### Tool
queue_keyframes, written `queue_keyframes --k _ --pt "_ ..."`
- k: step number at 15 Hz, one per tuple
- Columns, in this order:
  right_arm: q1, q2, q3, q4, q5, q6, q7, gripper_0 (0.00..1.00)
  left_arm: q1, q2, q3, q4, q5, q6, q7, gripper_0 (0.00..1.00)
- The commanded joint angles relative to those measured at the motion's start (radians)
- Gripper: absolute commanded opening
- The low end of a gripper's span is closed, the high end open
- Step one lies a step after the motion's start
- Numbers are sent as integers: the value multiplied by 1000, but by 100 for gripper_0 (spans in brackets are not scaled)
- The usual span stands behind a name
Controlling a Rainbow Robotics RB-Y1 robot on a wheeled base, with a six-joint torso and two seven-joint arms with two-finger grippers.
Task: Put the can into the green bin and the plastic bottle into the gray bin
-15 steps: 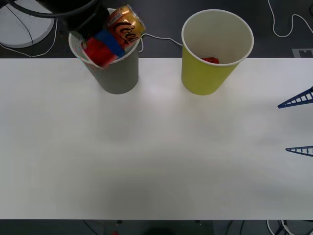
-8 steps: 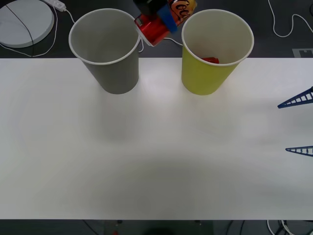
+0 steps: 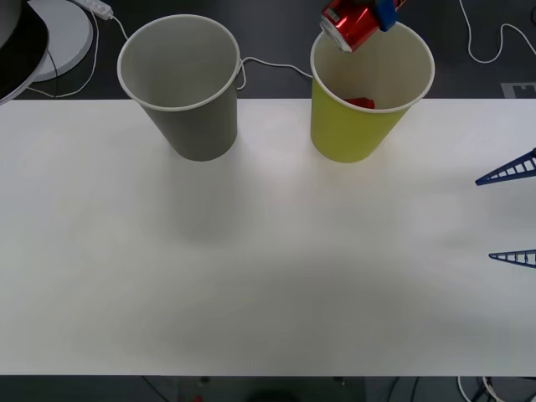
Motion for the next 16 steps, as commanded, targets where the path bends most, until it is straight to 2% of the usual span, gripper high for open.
queue_keyframes --k 1,6,11,13,14,15,16 --pt "0 0 0 0 0 0 0 100 -32 -100 -35 133 1 75 -1 5" --pt "0 0 0 0 0 0 0 100 -38 -229 -35 327 -1 181 -42 5" --pt "0 0 0 0 0 0 0 100 -36 -271 -36 406 1 196 -71 6" --pt "0 0 0 0 0 0 0 100 -36 -271 -36 406 2 196 -71 13" --pt "0 0 0 0 0 0 0 100 -36 -271 -36 408 4 195 -71 34" --pt "0 0 0 0 0 0 0 100 -36 -271 -36 409 6 196 -71 63" --pt "0 0 0 0 0 0 0 100 -36 -271 -36 408 10 195 -71 99"
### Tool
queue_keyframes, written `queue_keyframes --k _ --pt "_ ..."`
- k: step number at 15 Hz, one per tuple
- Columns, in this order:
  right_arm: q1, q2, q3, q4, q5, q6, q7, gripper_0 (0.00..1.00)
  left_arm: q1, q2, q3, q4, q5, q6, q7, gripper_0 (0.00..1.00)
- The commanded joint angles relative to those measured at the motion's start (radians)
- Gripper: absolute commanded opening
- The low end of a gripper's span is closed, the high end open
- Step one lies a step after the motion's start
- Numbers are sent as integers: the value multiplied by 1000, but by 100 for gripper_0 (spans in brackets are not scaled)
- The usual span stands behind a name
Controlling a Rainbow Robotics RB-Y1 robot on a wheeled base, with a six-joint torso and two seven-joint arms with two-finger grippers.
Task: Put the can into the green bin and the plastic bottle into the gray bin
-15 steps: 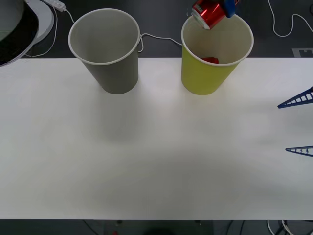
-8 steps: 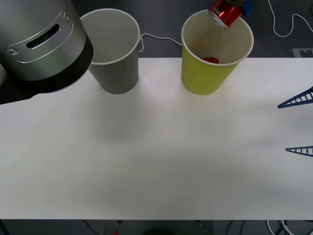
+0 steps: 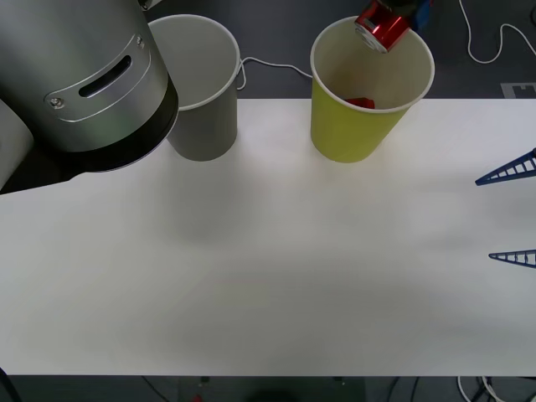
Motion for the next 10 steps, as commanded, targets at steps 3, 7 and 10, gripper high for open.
queue_keyframes --k 3,7,10 --pt "0 0 0 0 0 0 0 100 0 3 2 0 23 -1 -3 100" --pt "0 0 0 0 0 0 0 100 16 94 68 -83 46 -90 -58 100" --pt "0 0 0 0 0 0 0 100 65 221 101 -235 58 -153 -85 100"
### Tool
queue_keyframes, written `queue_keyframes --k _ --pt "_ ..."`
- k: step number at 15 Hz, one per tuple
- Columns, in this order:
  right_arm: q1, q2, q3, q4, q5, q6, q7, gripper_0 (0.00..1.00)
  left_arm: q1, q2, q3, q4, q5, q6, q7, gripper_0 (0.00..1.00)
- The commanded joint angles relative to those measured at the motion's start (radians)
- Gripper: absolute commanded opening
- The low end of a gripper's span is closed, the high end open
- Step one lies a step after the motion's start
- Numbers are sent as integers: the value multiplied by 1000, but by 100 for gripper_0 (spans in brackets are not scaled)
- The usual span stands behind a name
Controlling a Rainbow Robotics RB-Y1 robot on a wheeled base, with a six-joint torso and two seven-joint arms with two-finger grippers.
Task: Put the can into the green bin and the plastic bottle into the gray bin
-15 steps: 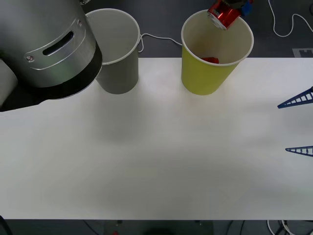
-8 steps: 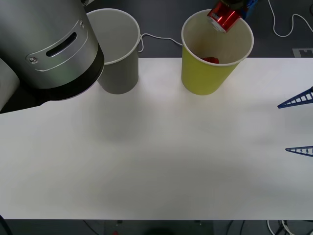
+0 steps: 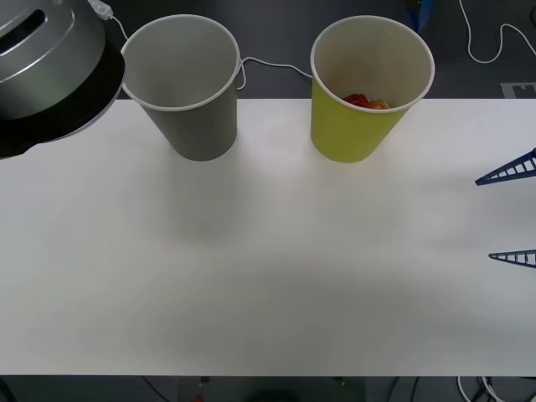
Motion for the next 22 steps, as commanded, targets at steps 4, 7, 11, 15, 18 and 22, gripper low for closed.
queue_keyframes --k 4,7,11,15,18,22 --pt "0 0 0 0 0 0 0 100 142 257 94 -343 1 -99 -43 100" --pt "0 0 0 0 0 0 0 100 239 400 141 -585 -48 -117 -41 100" --pt "0 0 0 0 0 0 0 100 411 541 293 -792 -71 -183 -70 100" --pt "0 0 0 0 0 0 0 100 600 659 444 -981 -90 -226 -98 100" --pt "0 0 0 0 0 0 0 100 741 734 560 -1085 -76 -260 -155 100" --pt "0 0 0 0 0 0 0 100 968 783 781 -1182 -73 -317 -276 100"
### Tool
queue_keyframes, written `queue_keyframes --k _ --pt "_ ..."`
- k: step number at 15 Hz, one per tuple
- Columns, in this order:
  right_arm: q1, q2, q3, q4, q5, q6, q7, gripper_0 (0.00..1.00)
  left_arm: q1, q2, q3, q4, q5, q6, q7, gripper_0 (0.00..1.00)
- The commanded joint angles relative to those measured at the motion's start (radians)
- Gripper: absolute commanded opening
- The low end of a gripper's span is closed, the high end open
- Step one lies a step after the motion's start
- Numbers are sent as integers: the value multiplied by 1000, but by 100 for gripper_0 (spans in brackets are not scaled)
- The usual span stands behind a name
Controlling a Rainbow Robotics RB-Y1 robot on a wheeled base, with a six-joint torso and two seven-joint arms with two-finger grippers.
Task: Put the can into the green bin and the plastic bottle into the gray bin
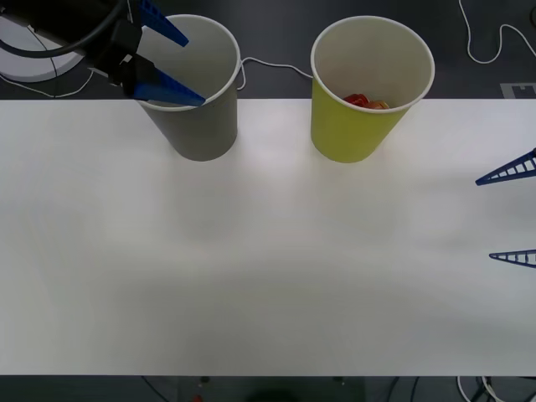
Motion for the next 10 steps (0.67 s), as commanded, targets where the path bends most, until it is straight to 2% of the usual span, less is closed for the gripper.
queue_keyframes --k 1,7,10 --pt "0 0 0 0 0 0 0 100 159 22 143 -62 -5 -27 -91 100" --pt "0 0 0 0 0 0 0 100 459 26 403 -167 -4 -96 -301 100" --pt "0 0 0 0 0 0 0 100 555 26 467 -174 -4 -142 -438 100"
